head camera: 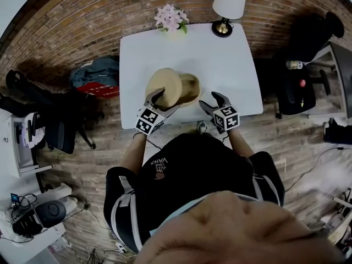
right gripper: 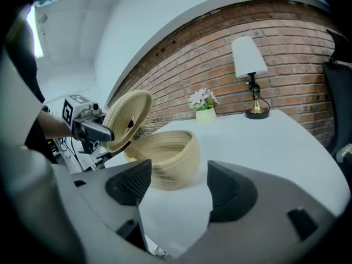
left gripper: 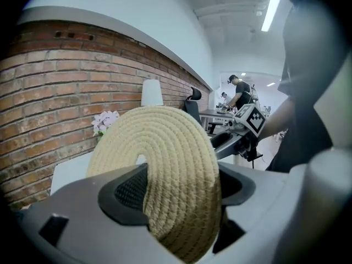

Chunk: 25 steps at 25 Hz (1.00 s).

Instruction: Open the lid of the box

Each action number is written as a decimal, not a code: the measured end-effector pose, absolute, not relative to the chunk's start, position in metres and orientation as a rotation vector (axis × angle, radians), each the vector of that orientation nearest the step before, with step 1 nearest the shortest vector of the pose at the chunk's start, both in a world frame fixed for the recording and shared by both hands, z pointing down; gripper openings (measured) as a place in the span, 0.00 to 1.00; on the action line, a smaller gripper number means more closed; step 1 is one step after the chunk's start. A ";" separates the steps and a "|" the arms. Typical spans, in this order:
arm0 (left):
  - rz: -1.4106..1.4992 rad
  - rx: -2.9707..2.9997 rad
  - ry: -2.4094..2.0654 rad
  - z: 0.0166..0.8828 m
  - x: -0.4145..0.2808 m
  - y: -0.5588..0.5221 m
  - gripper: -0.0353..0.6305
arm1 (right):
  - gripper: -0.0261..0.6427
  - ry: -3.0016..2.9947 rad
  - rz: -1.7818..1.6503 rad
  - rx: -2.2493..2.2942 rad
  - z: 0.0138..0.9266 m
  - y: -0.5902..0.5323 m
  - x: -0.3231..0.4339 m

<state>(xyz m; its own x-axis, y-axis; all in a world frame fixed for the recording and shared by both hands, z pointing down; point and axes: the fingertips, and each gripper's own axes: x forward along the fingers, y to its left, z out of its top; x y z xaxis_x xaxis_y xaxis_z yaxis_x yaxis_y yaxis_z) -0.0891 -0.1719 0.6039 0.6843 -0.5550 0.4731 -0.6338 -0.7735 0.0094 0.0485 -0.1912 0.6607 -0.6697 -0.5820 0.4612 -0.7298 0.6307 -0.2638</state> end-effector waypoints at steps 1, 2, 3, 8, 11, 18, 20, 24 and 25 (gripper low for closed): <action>0.664 2.719 -0.983 0.603 -0.093 -0.170 0.60 | 0.51 -2.522 0.633 1.072 0.658 -0.190 0.049; 0.648 2.718 -0.996 0.603 -0.097 -0.167 0.60 | 0.51 -2.523 0.639 1.090 0.655 -0.189 0.050; 0.630 2.720 -1.008 0.602 -0.100 -0.165 0.60 | 0.51 -2.526 0.645 1.105 0.652 -0.188 0.049; 0.557 2.727 -1.065 0.600 -0.118 -0.151 0.60 | 0.50 -2.542 0.671 1.149 0.642 -0.175 0.042; 0.513 2.729 -1.090 0.599 -0.129 -0.144 0.60 | 0.45 -2.562 0.693 1.174 0.635 -0.169 0.036; 0.428 2.710 -1.137 0.600 -0.150 -0.126 0.60 | 0.38 -2.577 0.702 1.207 0.623 -0.152 0.024; 0.422 2.704 -1.147 0.601 -0.156 -0.122 0.59 | 0.33 -2.577 0.696 1.222 0.621 -0.149 0.021; 0.394 2.682 -1.163 0.605 -0.168 -0.112 0.59 | 0.27 -2.579 0.695 1.222 0.620 -0.141 0.014; 0.387 2.675 -1.168 0.605 -0.170 -0.109 0.59 | 0.25 -2.580 0.694 1.222 0.619 -0.140 0.012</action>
<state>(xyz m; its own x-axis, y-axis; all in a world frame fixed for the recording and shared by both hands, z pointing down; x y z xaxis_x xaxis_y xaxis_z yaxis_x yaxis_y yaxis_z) -0.1702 -0.1092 0.6054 0.6542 -0.6880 0.3140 -0.7394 -0.6692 0.0744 0.0121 -0.1396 0.6192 -0.6369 -0.6752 0.3720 -0.7707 0.5471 -0.3265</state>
